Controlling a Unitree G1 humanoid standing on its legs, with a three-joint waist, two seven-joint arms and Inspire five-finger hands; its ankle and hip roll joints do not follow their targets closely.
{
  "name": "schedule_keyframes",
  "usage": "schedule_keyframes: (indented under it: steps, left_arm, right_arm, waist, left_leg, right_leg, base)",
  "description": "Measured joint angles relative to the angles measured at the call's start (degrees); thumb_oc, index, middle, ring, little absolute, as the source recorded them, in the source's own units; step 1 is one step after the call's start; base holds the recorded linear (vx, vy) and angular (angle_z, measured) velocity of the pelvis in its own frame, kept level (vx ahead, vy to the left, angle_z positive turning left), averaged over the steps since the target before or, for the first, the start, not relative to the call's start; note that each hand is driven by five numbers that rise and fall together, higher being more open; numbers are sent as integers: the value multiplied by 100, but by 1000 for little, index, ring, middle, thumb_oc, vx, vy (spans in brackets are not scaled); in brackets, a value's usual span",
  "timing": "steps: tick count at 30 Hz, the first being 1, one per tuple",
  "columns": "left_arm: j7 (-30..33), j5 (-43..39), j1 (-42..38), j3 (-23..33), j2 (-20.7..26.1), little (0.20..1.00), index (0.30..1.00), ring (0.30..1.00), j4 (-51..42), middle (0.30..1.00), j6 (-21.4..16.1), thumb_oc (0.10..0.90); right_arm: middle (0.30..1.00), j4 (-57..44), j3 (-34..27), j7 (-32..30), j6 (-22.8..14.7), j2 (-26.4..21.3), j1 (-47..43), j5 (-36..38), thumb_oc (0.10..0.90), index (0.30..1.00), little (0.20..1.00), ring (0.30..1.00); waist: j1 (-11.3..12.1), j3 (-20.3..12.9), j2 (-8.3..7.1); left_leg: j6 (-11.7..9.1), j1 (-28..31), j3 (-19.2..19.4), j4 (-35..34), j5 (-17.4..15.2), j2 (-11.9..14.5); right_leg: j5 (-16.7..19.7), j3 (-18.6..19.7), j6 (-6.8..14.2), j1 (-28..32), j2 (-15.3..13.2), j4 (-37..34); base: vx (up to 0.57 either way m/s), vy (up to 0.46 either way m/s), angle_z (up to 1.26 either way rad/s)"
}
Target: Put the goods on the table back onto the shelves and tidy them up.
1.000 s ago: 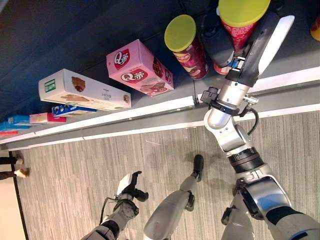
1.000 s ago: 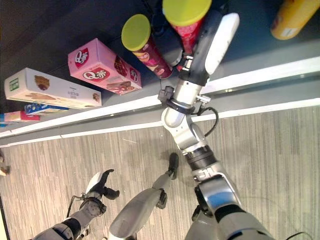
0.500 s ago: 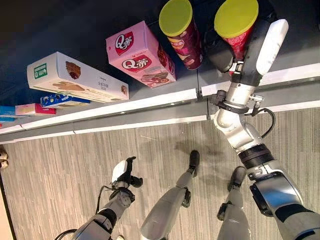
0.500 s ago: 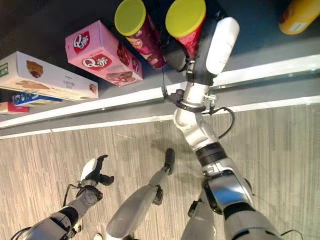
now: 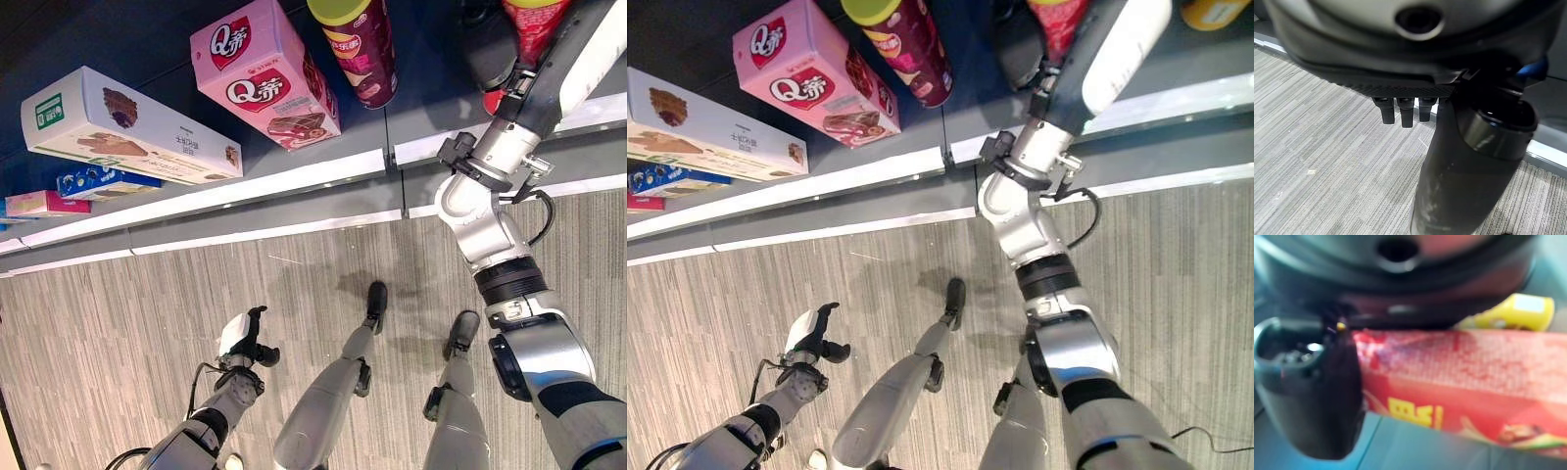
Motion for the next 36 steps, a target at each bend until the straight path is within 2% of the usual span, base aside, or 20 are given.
schedule_keyframes:
  steps: [2,14,15,16,30,36]
  left_arm:
    - [12,0,-9,0,8,900,900,900,-7,900,-1,800]
    - [35,43,-53,-2,244,900,900,900,-178,900,0,800]
    - [35,51,-73,-2,268,900,900,900,-179,900,0,800]
    - [42,56,-90,4,294,900,900,900,-180,900,0,800]
    - [137,212,-183,8,333,900,900,900,-188,900,7,800]
    - [139,213,-211,18,333,900,900,900,-159,900,8,800]
  right_arm:
    - [300,-15,-118,-100,-43,87,-86,151,400,300,300,300]
    - [300,-22,-185,-176,-220,98,-184,289,400,300,300,300]
    - [528,-22,-165,-174,-228,97,-184,293,552,528,528,528]
    - [900,-23,-123,-167,-229,93,-184,293,800,900,900,900]
    - [900,-23,140,83,-66,122,270,288,800,900,900,900]
    - [900,-24,139,189,-56,272,285,282,800,900,900,900]
  waist:
    - [-4,-1,1]
    - [24,-5,7]
    - [26,-5,7]
    - [27,-5,7]
    - [1,-8,11]
    - [-92,-8,11]
  left_leg:
    - [-59,-55,-6,0,-45,-1]
    - [-60,-156,4,0,-46,-53]
    - [-60,-158,7,0,-46,-54]
    - [-60,-161,7,0,-46,-54]
    - [-58,-160,44,1,-44,-50]
    - [-58,-57,61,2,-44,-45]
  right_leg:
    - [20,16,17,-66,-7,6]
    - [105,107,64,-208,-64,6]
    - [111,121,63,-216,-65,6]
    - [114,123,66,-223,-66,6]
    - [140,143,67,-233,-67,4]
    - [174,152,28,-131,-61,0]
  base:
    - [20,23,-3]
    - [8,11,-1]
    - [4,6,-4]
    - [0,4,-4]
    - [0,0,0]
    - [0,0,0]
